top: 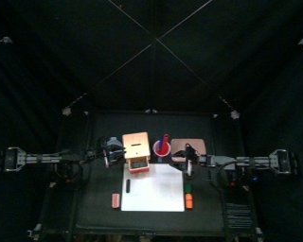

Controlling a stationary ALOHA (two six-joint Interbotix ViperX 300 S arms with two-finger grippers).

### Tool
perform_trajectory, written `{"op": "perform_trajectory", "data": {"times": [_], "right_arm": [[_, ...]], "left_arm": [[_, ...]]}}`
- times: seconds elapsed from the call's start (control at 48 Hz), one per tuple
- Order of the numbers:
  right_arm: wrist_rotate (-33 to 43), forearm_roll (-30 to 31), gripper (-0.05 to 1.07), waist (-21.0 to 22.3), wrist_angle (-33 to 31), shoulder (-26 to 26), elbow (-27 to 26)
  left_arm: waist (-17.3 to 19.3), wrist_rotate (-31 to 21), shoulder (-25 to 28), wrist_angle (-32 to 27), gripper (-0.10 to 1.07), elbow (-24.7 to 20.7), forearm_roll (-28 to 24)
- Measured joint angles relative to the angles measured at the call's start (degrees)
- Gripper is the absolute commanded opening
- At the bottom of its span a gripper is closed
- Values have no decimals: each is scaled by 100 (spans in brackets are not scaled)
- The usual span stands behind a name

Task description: Close drawer

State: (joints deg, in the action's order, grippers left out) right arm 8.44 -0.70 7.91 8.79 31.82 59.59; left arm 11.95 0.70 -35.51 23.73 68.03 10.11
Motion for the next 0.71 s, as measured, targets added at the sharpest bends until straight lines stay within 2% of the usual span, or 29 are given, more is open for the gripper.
{"op": "perform_trajectory", "data": {"times": [0.188, 0.333, 0.417, 0.542, 0.708], "right_arm": [[88, 308, 87, -62, 9, -26, -26], [105, 360, 86, -255, 18, -316, -202], [105, 378, 85, -439, 18, -642, -369], [97, 404, 82, -650, 18, -1063, -633], [88, 448, 64, -782, 18, -1512, -853]], "left_arm": [[44, 0, 0, 0, 69, -70, 0], [185, -62, 26, -202, 69, -255, 176], [378, -35, 97, -721, 69, -536, 431], [791, -35, 272, -1652, 68, -1028, 466], [1362, -35, 729, -2856, 67, -1863, 299]]}}
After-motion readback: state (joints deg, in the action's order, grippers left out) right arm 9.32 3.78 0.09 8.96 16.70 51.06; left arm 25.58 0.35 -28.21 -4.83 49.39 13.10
